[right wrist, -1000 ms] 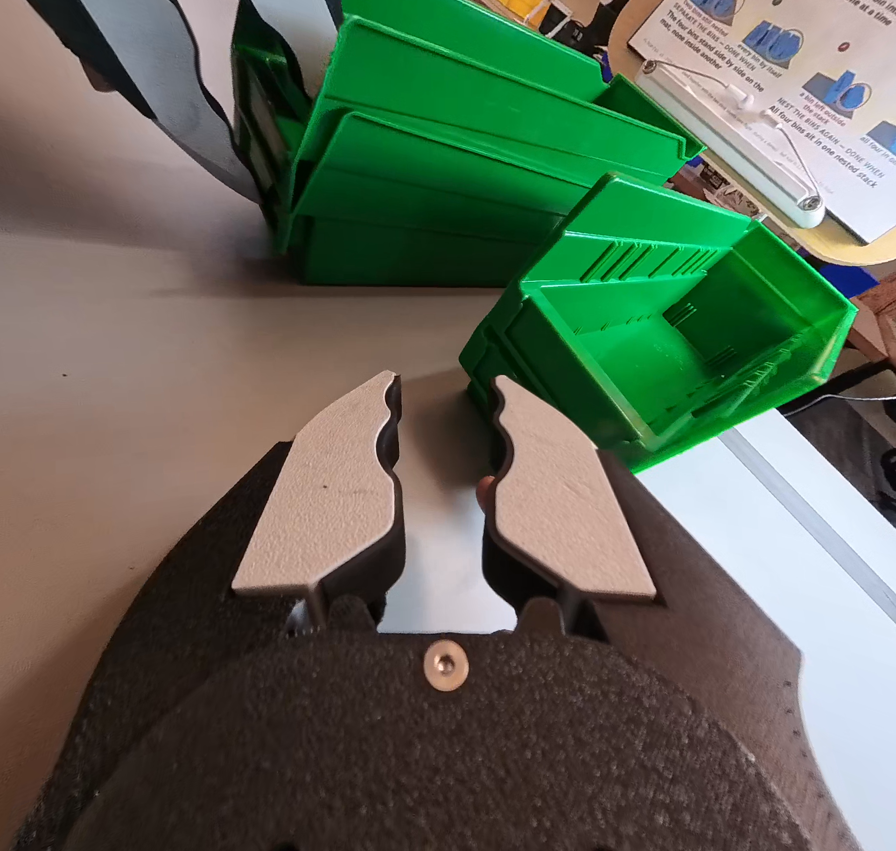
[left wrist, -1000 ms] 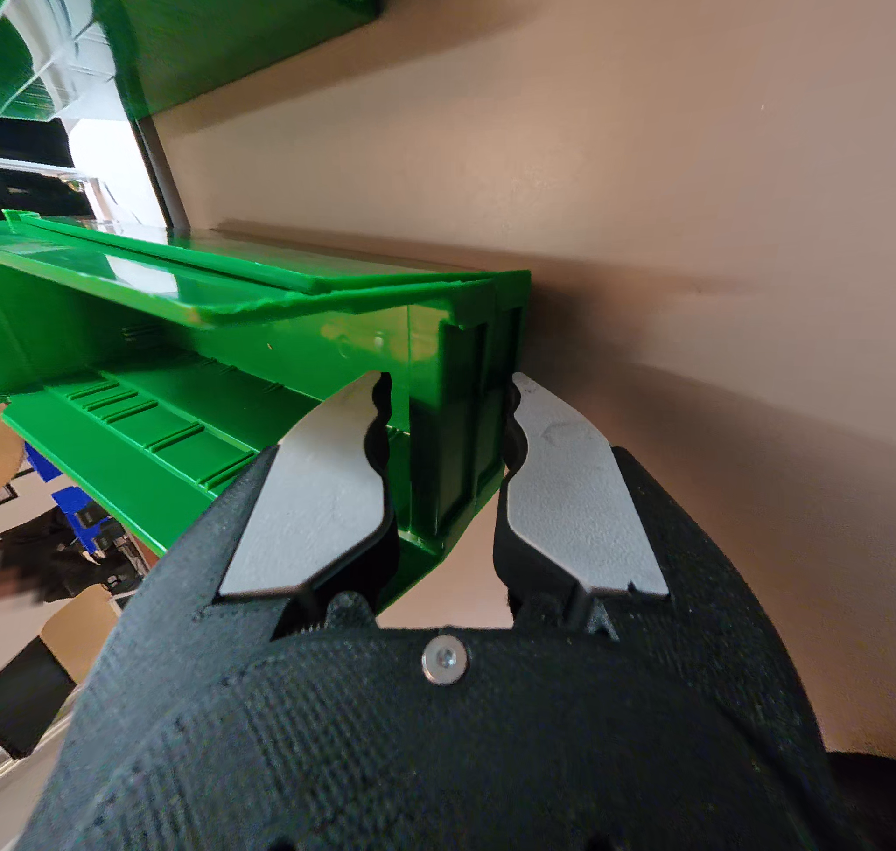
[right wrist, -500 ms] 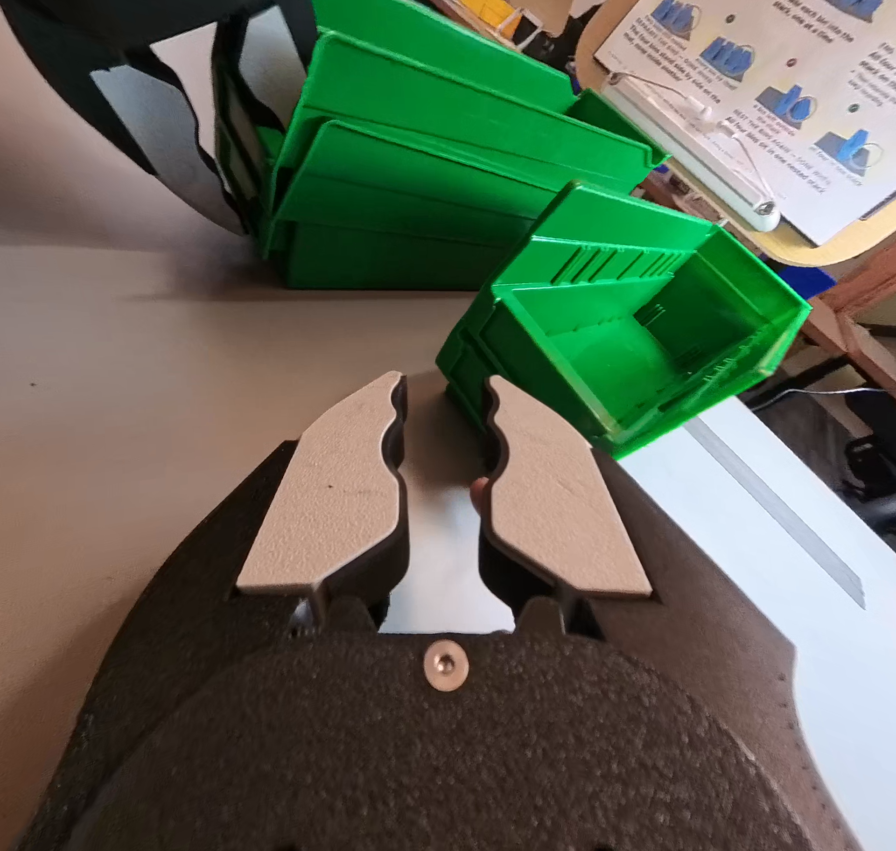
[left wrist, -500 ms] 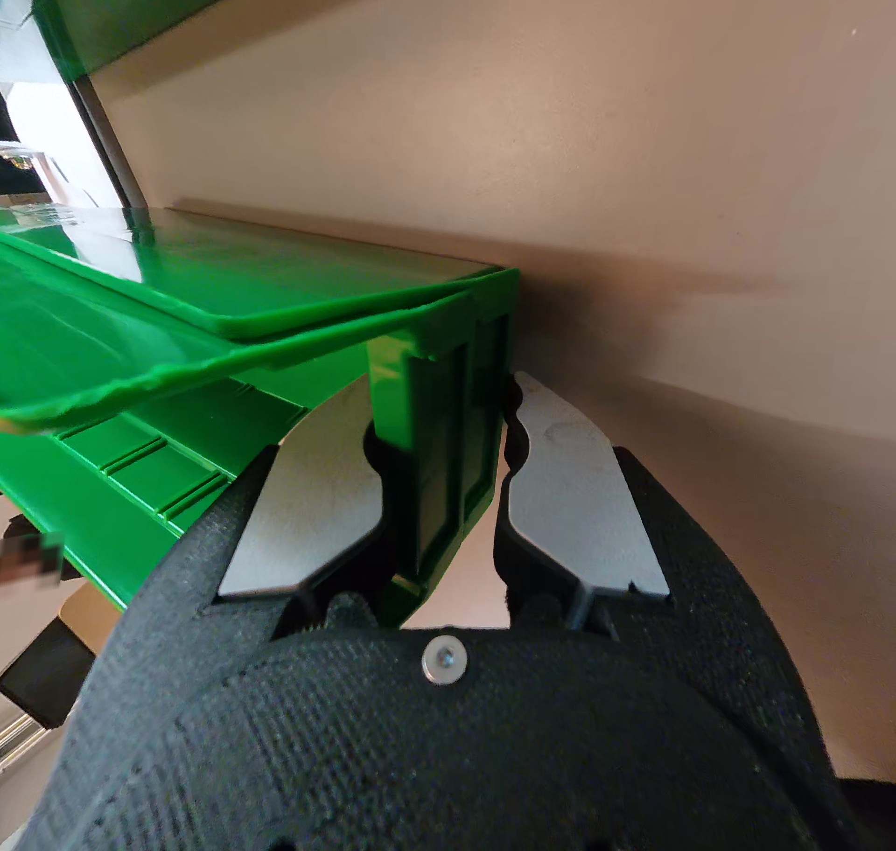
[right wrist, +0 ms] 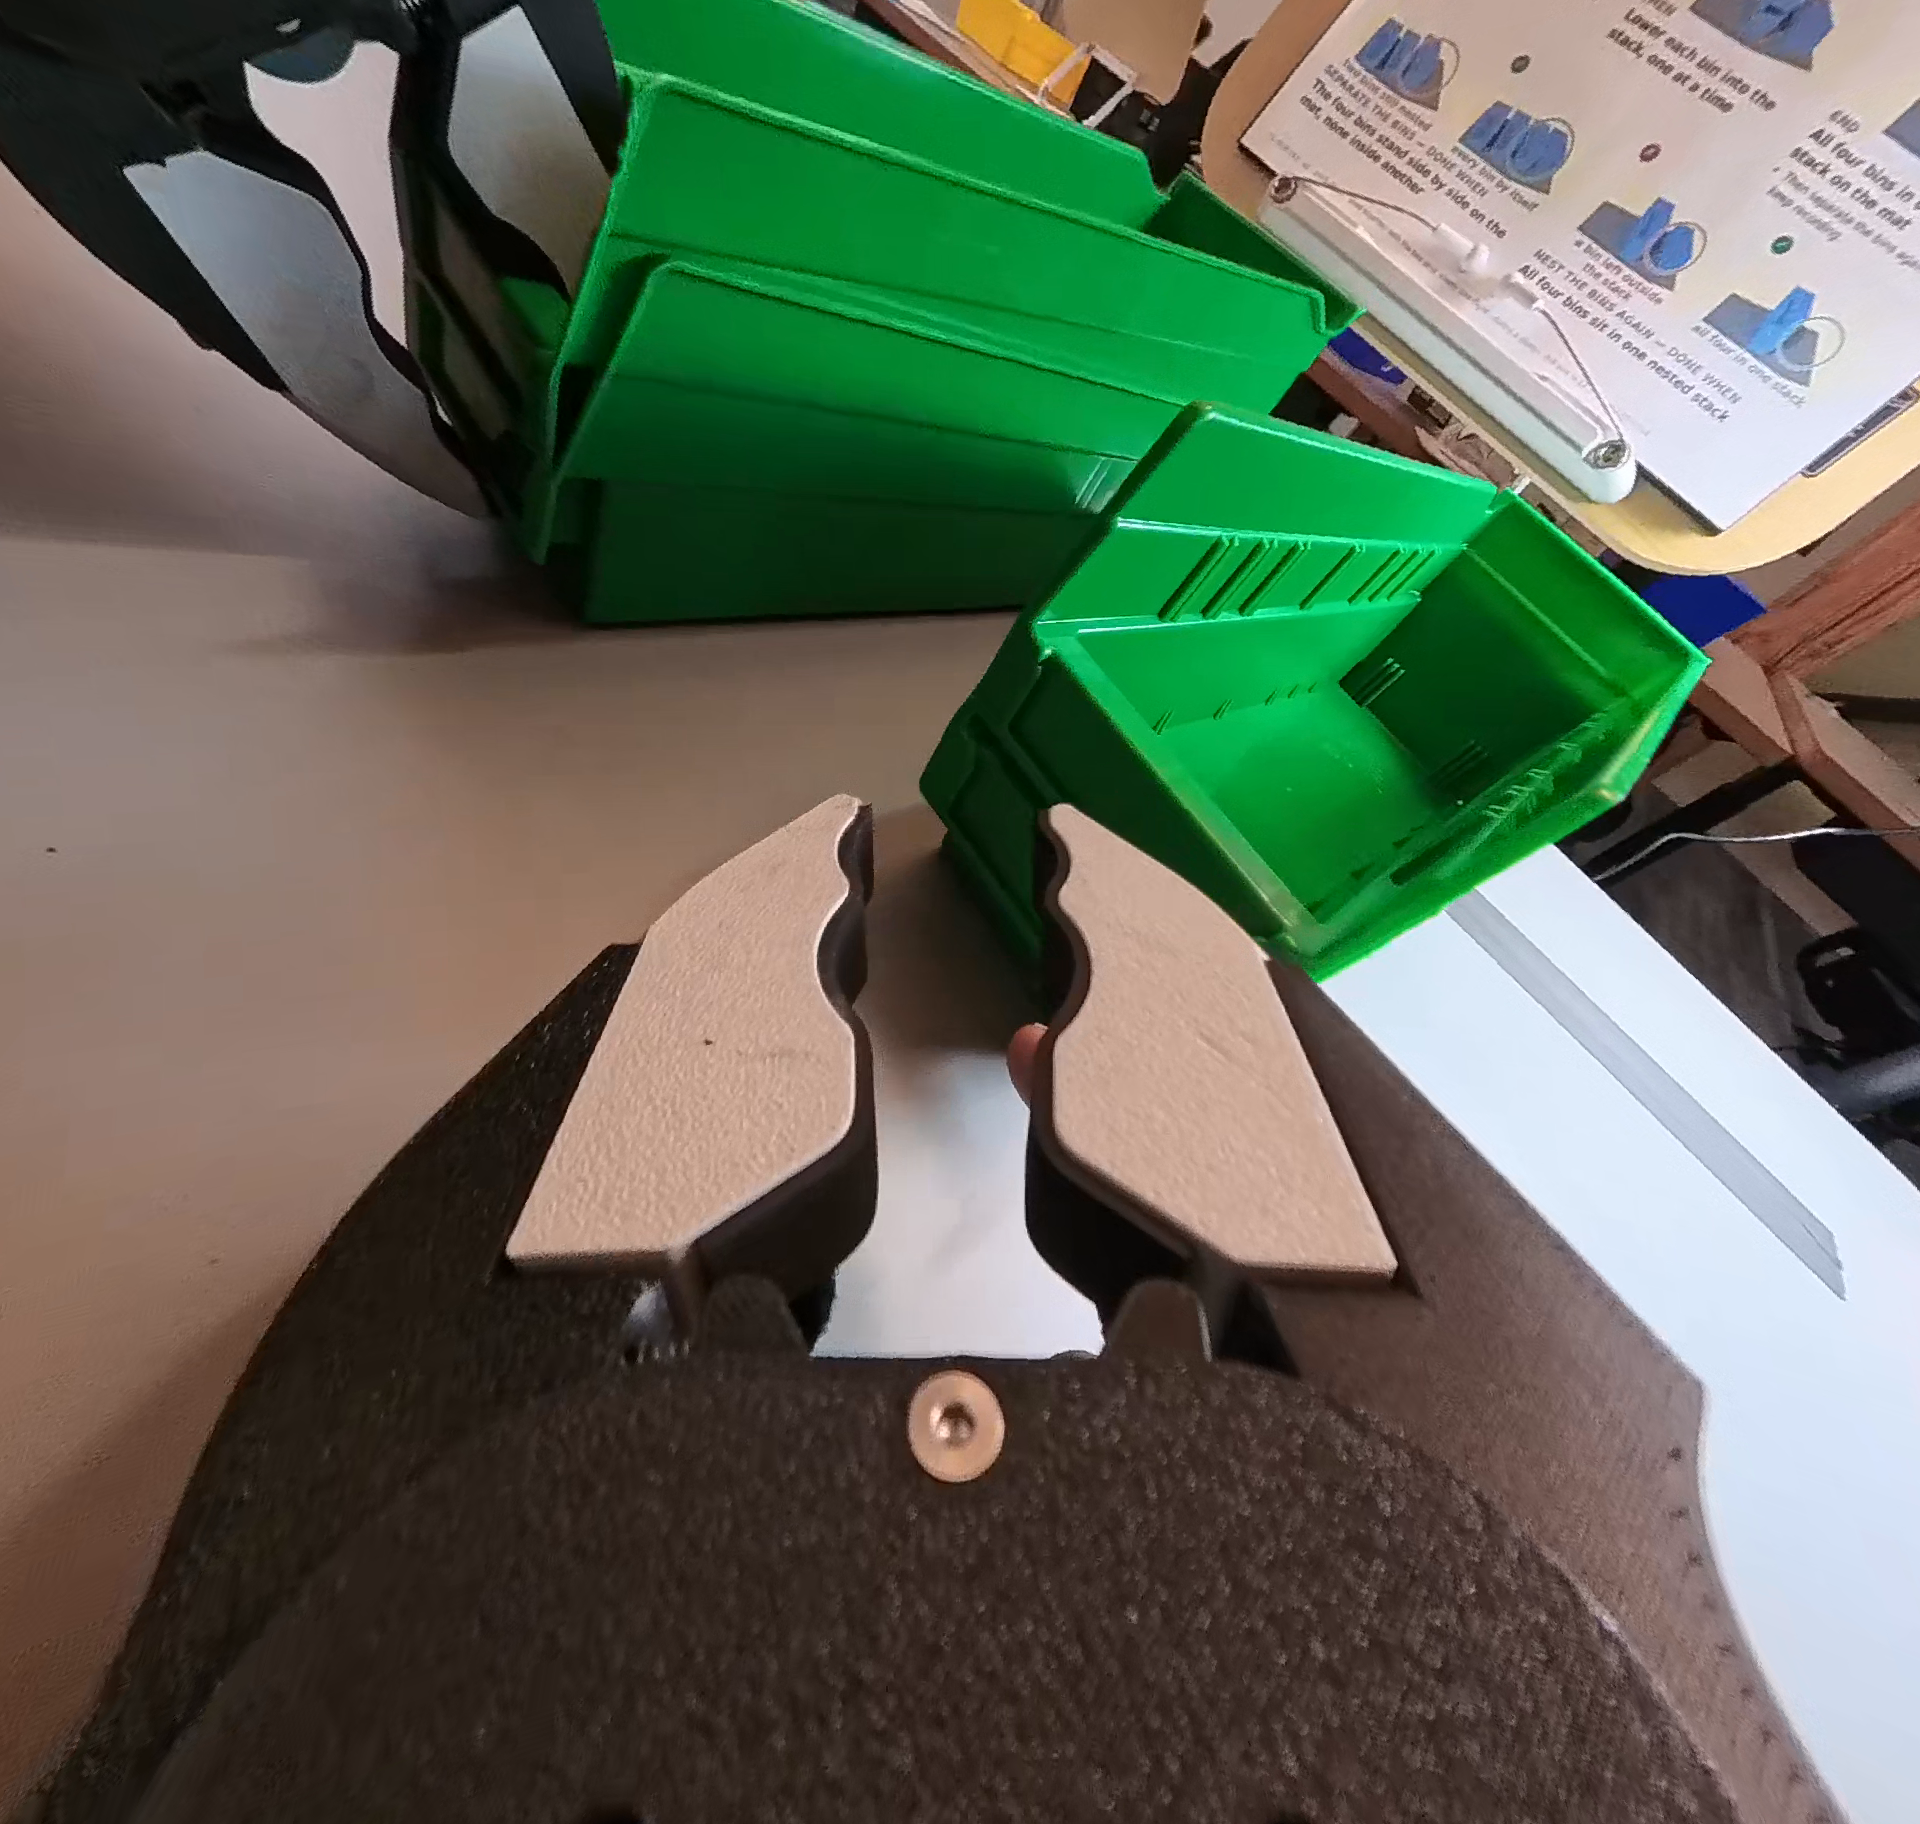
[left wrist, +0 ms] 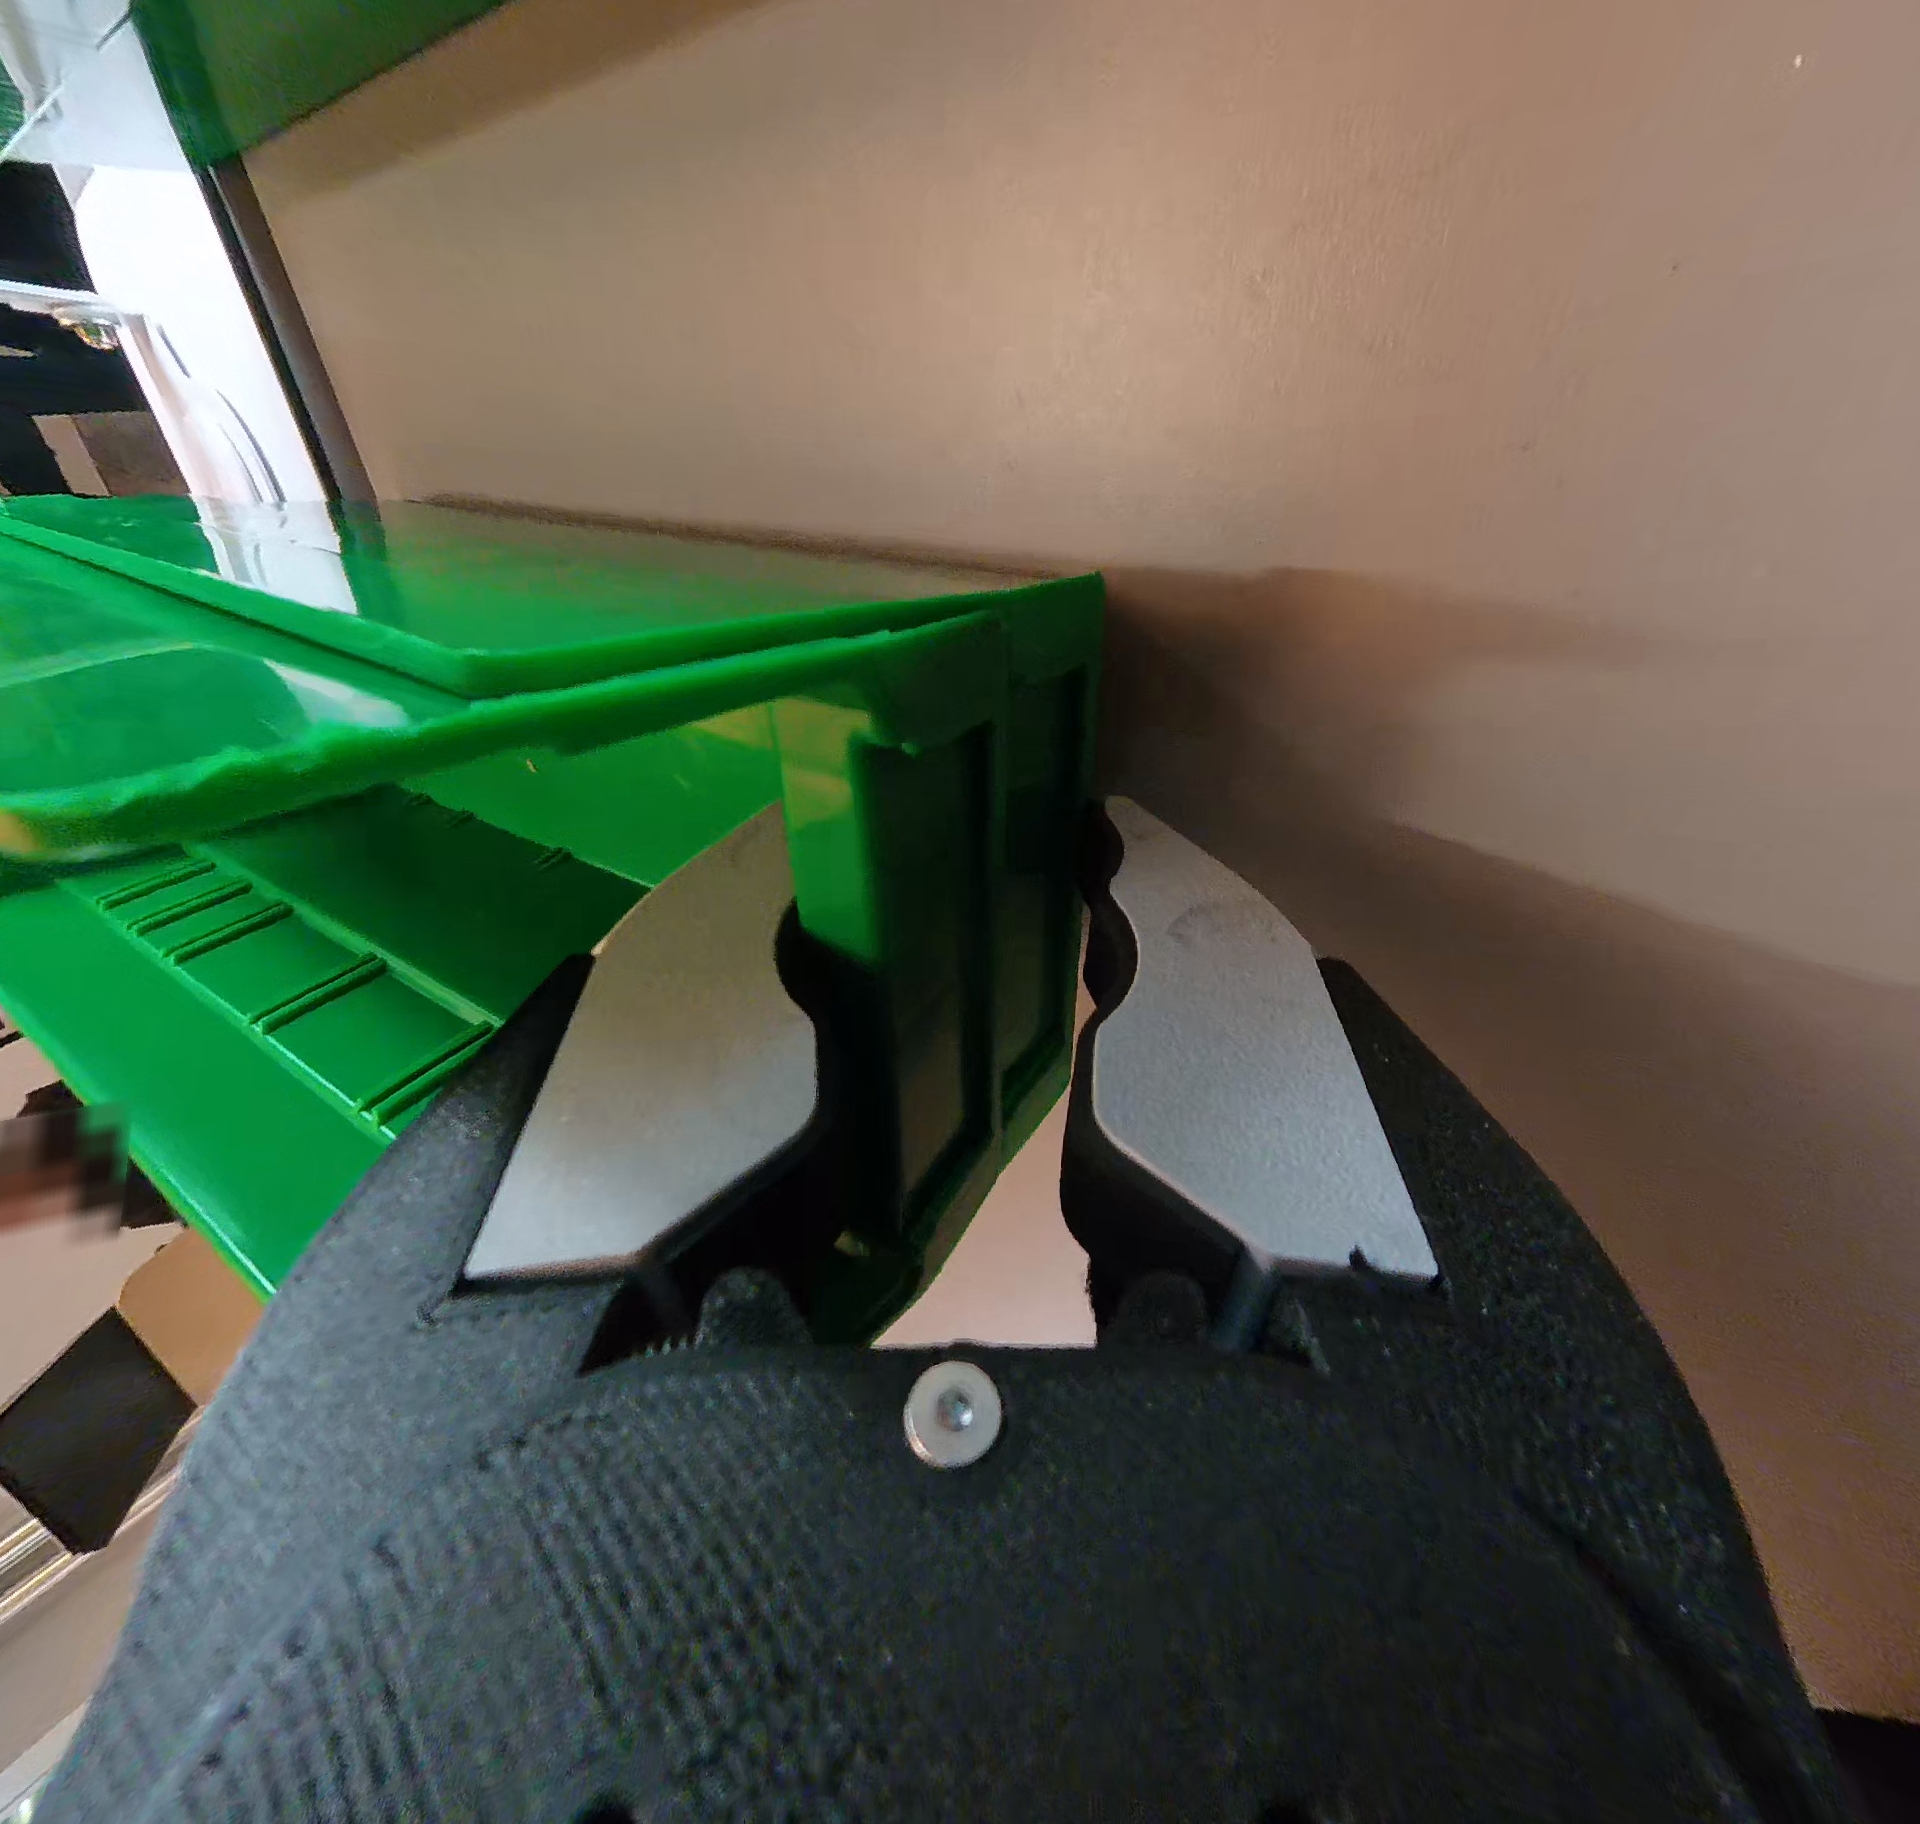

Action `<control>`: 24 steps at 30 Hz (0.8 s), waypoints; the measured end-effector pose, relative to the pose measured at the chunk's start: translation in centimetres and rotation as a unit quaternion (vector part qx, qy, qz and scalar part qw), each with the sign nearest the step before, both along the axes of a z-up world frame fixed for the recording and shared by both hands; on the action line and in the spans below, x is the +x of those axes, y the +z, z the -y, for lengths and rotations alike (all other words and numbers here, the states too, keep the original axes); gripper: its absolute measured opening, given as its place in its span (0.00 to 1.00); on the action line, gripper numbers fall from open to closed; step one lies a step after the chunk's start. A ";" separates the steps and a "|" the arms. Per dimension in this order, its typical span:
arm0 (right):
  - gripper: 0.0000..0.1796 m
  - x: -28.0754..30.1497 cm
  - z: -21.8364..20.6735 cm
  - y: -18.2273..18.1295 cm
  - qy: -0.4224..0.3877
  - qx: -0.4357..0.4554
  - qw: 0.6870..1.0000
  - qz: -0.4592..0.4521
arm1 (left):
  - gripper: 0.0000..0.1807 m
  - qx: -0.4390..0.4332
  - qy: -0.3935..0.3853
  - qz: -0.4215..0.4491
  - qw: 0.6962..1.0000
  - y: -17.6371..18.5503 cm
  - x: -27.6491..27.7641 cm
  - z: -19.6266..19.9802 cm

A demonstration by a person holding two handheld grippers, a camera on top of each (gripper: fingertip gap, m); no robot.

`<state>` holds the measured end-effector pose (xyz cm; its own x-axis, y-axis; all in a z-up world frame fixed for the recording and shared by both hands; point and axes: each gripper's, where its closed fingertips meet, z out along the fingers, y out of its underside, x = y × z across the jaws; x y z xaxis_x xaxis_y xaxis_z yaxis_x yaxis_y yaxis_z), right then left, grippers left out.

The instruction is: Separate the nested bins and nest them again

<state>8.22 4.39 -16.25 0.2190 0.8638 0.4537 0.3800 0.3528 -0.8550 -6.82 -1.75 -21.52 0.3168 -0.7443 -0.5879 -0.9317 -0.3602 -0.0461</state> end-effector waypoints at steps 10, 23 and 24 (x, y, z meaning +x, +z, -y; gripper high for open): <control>0.16 -0.1 0.1 -0.2 0.002 0.003 1.000 0.006 | 0.26 0.033 -0.006 0.019 0.999 1.8 1.4 -0.4; 0.15 -0.7 2.6 -0.3 0.072 0.023 0.997 0.010 | 0.26 0.078 -0.048 0.026 0.995 15.4 10.3 -7.3; 0.15 -0.7 2.7 -0.3 0.074 0.025 0.997 0.010 | 0.26 0.071 -0.048 0.025 0.996 15.6 11.2 -8.0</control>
<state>7.50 1.64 -16.53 0.0815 0.8618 0.5007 0.3367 0.4490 -0.8276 4.40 6.22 -5.88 0.2793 -0.6828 -0.6752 -0.9569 -0.2562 -0.1367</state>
